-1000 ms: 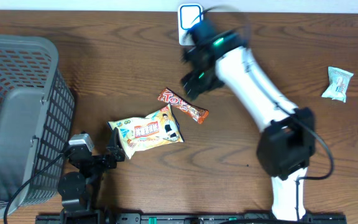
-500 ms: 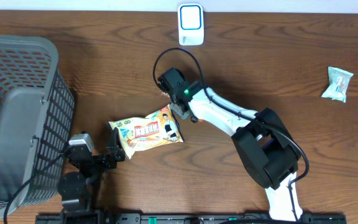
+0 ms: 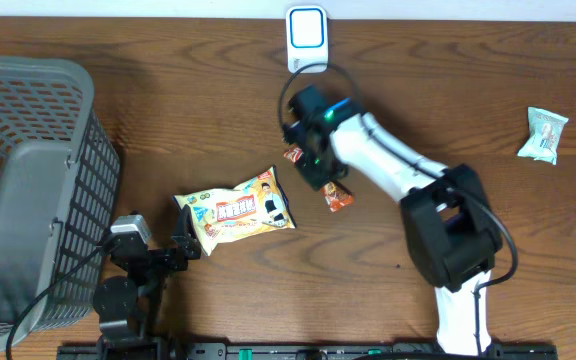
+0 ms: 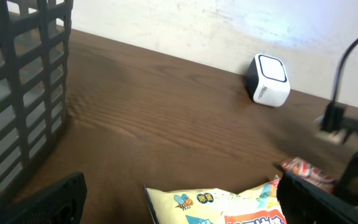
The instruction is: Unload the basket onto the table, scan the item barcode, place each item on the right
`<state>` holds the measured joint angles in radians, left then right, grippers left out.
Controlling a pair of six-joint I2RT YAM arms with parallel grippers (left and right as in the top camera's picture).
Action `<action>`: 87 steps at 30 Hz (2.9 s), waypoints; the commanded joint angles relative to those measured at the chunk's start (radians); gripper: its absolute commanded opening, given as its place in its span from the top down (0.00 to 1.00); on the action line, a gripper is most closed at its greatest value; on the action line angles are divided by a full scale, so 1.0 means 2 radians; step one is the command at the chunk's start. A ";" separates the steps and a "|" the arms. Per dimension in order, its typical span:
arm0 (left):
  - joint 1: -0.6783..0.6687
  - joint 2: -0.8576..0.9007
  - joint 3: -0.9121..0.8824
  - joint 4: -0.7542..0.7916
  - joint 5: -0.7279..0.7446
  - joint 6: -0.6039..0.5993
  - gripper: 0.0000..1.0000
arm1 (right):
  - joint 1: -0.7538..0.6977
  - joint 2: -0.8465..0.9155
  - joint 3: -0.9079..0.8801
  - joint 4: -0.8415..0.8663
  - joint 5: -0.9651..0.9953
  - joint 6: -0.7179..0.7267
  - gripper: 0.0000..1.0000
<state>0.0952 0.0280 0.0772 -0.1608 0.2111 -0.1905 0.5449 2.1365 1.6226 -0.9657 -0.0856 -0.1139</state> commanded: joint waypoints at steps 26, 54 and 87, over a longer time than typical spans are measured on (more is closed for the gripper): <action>-0.002 -0.002 -0.011 -0.006 0.003 -0.005 0.02 | -0.173 0.001 0.060 -0.189 -0.287 -0.071 0.98; -0.002 -0.002 -0.011 -0.006 0.003 -0.005 0.02 | -0.036 -0.015 0.062 -0.112 -0.074 0.065 0.99; -0.002 -0.002 -0.011 -0.006 0.003 -0.005 0.02 | 0.033 -0.026 0.057 -0.109 0.006 0.137 0.99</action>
<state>0.0952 0.0280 0.0772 -0.1608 0.2111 -0.1905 0.5827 2.0972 1.7756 -1.1927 -0.0574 0.1493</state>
